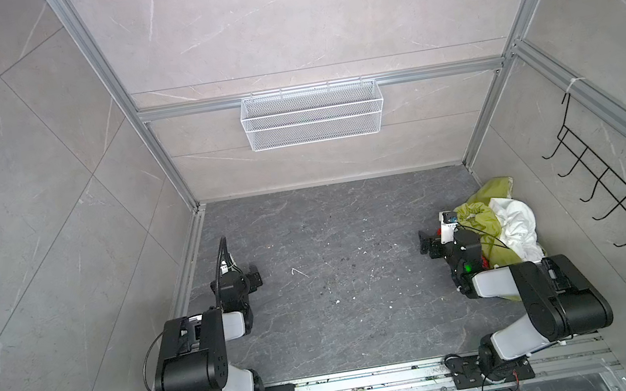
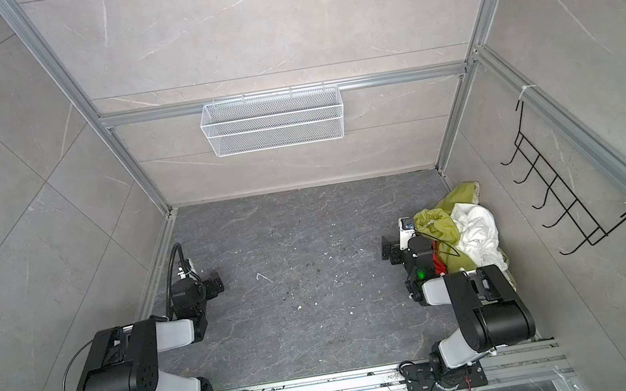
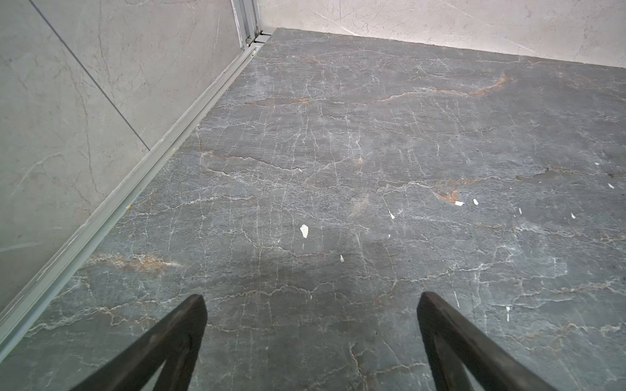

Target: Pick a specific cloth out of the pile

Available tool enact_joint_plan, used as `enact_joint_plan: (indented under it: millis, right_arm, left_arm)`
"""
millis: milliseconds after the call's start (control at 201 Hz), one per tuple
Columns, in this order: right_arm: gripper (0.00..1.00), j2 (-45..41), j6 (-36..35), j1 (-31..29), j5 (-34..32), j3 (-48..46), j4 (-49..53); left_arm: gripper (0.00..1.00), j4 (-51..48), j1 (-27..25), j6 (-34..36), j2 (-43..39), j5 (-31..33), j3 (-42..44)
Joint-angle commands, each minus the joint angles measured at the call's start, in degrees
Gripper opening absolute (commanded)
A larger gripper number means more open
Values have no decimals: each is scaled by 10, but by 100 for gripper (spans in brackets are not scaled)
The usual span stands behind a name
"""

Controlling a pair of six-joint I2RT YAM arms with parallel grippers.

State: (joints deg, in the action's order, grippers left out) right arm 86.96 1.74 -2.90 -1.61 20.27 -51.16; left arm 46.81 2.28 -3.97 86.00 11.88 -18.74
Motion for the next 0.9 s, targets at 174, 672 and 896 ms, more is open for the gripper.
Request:
enact_joint_plan:
  millis: [174, 672, 896]
  right_arm:
    - [100, 3, 1, 6, 6, 6, 5]
    - [100, -1, 1, 6, 5, 0, -3]
    - [100, 0, 0, 6, 5, 0, -3]
  left_arm:
    - [100, 26, 0, 7, 0, 5, -15]
    - [100, 28, 1, 7, -1, 5, -13]
    - [100, 26, 1, 6, -2, 3, -13]
